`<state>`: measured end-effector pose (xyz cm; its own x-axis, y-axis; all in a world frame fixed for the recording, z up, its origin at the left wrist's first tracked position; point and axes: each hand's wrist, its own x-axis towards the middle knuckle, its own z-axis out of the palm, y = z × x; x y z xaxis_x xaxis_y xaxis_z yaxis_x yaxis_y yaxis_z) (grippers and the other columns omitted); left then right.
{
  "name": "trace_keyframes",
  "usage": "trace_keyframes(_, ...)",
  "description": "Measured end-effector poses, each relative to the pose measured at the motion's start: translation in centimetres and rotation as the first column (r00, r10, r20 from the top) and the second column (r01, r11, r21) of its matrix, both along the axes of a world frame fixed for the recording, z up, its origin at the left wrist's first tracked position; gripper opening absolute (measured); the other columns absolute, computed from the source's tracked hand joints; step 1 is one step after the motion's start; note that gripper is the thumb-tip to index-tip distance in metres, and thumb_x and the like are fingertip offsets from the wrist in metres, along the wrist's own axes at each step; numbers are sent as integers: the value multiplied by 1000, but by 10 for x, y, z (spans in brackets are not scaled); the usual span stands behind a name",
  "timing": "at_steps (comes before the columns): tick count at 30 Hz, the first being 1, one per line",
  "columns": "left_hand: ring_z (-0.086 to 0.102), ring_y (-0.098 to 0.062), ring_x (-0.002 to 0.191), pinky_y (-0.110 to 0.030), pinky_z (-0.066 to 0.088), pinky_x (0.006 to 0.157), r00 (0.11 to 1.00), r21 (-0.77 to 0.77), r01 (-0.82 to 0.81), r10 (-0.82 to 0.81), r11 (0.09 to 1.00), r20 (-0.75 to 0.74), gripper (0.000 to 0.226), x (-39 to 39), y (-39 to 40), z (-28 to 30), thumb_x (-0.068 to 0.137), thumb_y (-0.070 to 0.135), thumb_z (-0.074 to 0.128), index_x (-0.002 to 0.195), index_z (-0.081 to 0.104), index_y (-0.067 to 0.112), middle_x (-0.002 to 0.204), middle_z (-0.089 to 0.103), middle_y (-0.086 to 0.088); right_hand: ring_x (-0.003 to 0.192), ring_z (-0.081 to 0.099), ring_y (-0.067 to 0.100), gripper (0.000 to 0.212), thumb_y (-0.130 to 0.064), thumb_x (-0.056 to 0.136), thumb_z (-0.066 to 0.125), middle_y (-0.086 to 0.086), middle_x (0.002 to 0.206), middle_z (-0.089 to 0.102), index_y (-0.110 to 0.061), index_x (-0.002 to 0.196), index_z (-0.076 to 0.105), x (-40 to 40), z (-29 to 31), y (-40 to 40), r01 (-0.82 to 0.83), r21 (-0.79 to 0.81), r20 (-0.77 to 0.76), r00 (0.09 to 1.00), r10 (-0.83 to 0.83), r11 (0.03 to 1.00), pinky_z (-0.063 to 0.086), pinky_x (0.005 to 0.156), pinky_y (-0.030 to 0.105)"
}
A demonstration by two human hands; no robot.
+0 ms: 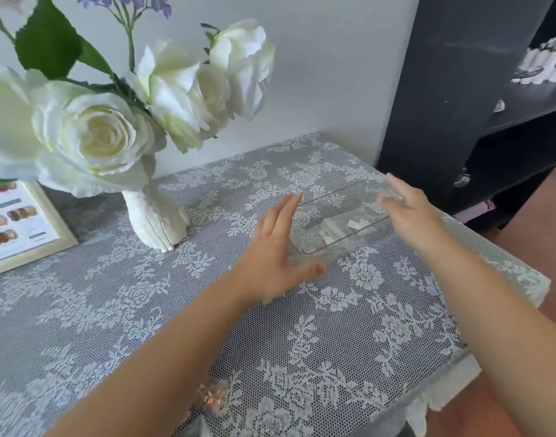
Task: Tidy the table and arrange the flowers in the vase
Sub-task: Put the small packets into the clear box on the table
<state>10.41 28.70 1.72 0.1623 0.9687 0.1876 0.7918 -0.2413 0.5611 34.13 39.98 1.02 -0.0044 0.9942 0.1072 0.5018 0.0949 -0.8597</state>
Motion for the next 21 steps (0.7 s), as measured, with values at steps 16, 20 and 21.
trace_keyframes(16, 36, -3, 134, -37, 31, 112, 960, -123, -274, 262, 954, -100, 77, -82, -212, 10, 80, 76, 45, 147, 23, 45, 148, 33, 20, 116, 44, 4, 29, -27, 88, 59, -9, 121, 55, -30, 116, 66, -107, 19, -180, -583, 251, 224, 811, 540, 772, 25, 98, 9)
trace_keyframes(20, 43, -6, 125, -39, 39, 107, 931, -147, -364, 352, 920, -100, 76, -86, -256, -3, 78, 75, 46, 145, 35, 40, 139, 41, 17, 120, 43, 10, 33, -36, 88, 60, -9, 122, 53, -34, 121, 63, -130, 9, -199, -719, 123, 370, 673, 641, 684, 27, 100, 21)
trace_keyframes(21, 40, -8, 127, -39, 37, 108, 922, -140, -386, 374, 912, -103, 76, -84, -264, -6, 77, 74, 47, 144, 39, 39, 138, 41, 18, 121, 40, 11, 35, -39, 88, 61, -9, 124, 51, -34, 123, 62, -135, 6, -202, -727, 97, 408, 652, 639, 680, 25, 99, 23)
